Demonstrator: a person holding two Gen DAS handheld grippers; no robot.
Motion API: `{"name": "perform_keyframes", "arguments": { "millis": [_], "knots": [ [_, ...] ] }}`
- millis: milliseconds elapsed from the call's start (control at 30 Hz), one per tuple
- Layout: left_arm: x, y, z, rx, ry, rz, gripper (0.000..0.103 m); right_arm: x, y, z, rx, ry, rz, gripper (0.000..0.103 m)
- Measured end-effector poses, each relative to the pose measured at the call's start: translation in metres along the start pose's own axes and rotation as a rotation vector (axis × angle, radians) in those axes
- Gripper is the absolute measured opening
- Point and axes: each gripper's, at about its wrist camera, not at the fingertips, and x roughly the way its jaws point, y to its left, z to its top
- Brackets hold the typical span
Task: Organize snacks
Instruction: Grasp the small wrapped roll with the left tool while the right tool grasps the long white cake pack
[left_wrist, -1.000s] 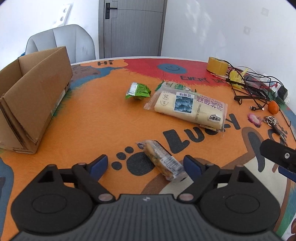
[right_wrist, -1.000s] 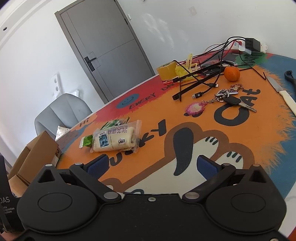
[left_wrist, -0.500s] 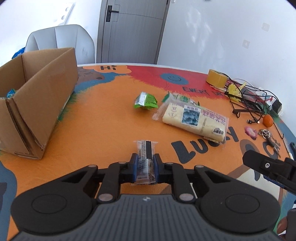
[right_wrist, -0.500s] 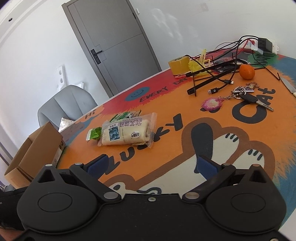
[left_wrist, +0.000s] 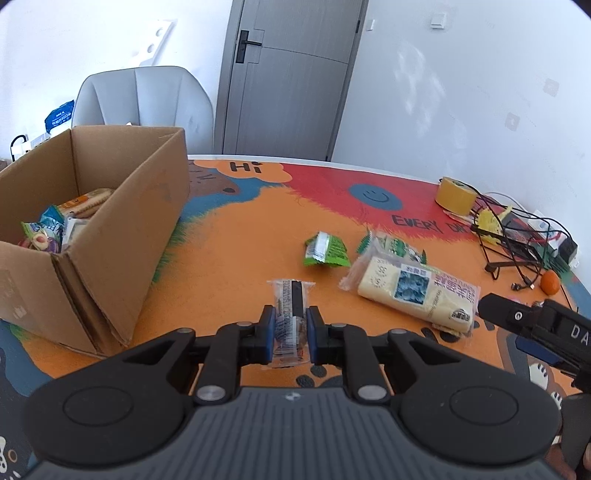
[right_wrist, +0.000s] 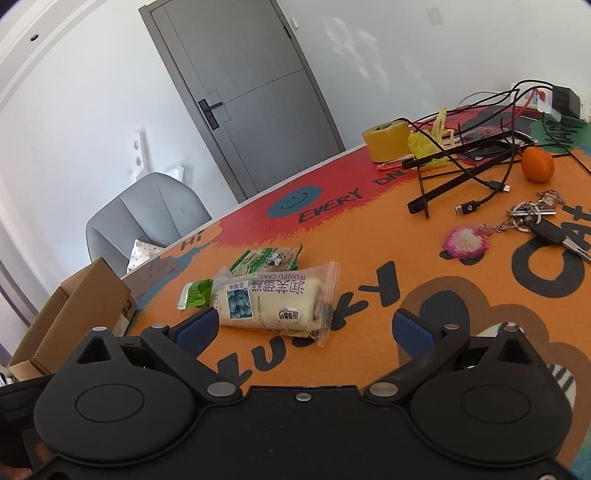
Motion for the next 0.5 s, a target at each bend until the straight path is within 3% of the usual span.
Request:
{"name": "perform_keyframes", "arguments": {
  "millis": [500],
  "knots": [
    [0.000, 0.018, 0.007, -0.043, -0.013, 0.039, 0.017, 0.050, -0.002, 0.015, -0.041, 0.071, 0.083, 0.092]
  ]
}}
